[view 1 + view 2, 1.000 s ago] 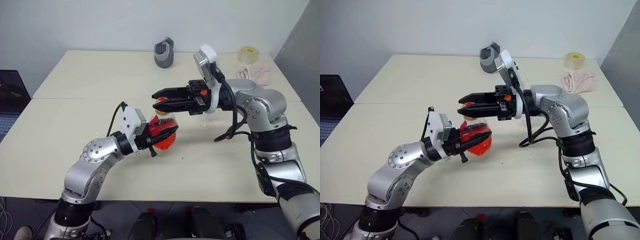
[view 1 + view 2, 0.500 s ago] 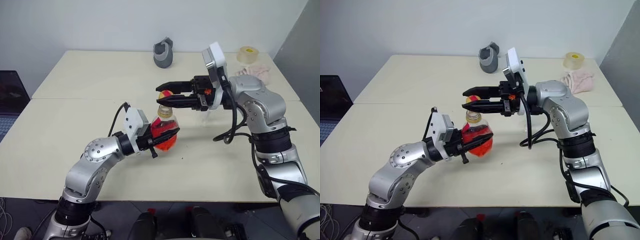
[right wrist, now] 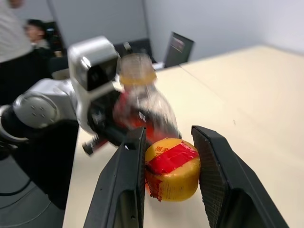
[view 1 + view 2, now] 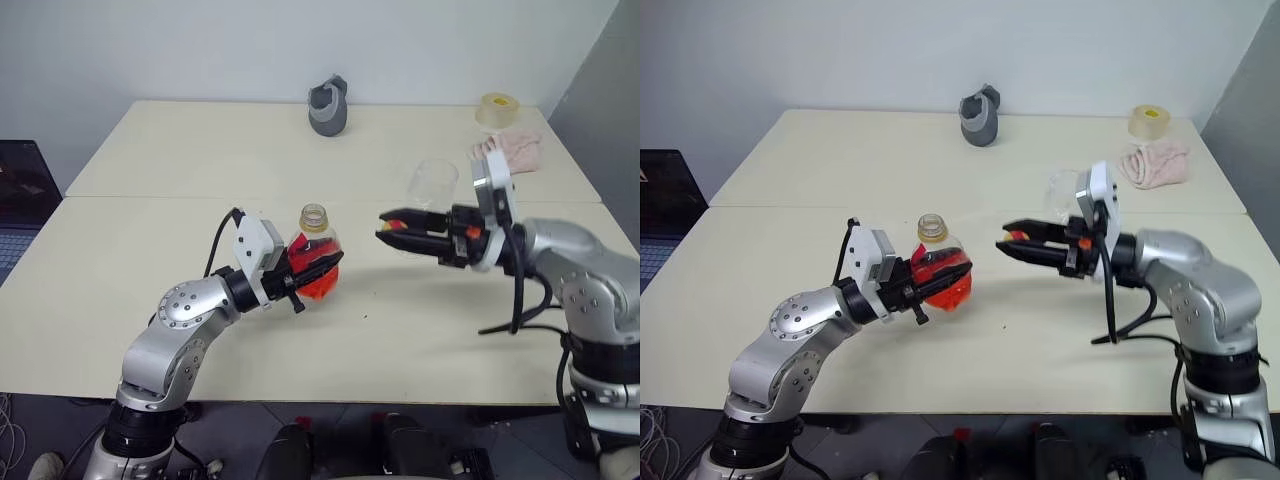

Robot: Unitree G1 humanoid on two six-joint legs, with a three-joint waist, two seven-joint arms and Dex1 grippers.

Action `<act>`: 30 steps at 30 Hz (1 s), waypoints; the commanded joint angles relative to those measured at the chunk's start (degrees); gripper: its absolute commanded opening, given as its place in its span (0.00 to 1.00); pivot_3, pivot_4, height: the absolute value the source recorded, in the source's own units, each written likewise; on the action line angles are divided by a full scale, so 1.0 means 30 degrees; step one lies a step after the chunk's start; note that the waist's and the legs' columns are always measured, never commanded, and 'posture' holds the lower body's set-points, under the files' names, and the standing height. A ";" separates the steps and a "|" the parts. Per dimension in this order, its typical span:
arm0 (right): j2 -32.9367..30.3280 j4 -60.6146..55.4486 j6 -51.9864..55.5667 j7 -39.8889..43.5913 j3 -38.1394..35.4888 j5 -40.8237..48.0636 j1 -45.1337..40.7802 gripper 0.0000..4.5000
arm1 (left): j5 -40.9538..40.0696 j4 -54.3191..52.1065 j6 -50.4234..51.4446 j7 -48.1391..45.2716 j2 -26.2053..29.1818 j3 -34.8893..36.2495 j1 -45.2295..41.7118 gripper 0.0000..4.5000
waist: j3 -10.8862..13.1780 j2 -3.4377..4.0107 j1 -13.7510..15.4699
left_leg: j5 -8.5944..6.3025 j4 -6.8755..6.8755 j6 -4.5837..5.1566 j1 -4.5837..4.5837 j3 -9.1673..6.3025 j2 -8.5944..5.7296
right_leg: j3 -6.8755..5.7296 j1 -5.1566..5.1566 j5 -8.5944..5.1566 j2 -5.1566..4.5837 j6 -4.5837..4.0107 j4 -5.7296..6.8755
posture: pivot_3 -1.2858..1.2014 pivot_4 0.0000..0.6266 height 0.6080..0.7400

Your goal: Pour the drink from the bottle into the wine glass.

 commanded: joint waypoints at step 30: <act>0.2205 -0.3434 -0.2021 -0.5718 -0.0683 -0.2636 0.8256 0.93 | 0.1769 0.1156 -0.0430 0.5068 -0.1708 0.2288 -0.0379 0.28 | 0.0011 0.0007 -0.0086 | -0.0001 -0.0019 -0.0001 0.0108 0.0112 0.0004 | 0.0086 0.0051 0.0000 0.0042 0.0006 0.0006 | 0.52 0.24 1.00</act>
